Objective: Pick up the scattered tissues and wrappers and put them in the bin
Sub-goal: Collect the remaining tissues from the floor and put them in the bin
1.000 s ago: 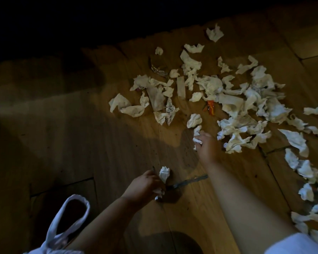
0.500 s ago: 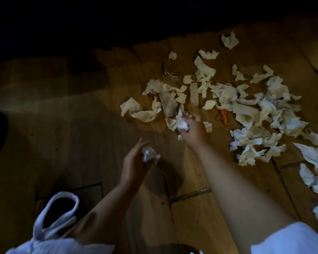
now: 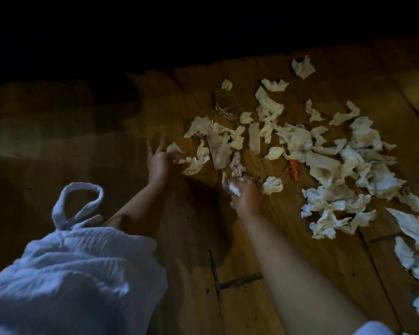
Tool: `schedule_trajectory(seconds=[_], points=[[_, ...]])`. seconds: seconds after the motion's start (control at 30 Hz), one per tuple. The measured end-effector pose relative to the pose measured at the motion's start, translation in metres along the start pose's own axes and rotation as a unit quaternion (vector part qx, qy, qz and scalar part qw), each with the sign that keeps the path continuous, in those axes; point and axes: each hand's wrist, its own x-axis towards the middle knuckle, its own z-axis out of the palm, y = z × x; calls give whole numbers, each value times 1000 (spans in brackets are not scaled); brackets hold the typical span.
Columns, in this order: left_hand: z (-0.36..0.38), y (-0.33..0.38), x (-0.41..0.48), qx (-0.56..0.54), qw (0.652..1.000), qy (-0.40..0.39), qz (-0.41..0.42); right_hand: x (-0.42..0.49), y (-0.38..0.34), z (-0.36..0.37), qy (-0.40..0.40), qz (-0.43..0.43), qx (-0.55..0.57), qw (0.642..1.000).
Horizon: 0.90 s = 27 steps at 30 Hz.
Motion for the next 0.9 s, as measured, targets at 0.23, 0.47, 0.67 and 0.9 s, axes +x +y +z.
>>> schedule_trajectory(seconds=[0.23, 0.47, 0.67, 0.9], points=[[10, -17, -17, -63, 988, -66, -123, -27, 16, -21, 96, -51, 1, 994], [11, -41, -48, 118, 992, -49, -6, -20, 26, -45, 73, 37, 4, 997], [-16, -26, -78, 121, 990, 1, 68, -43, 15, -44, 57, 1, 54, 997], [-84, 1, -129, 20, 997, 42, 56, -88, -57, -54, 53, 5, 222, 974]])
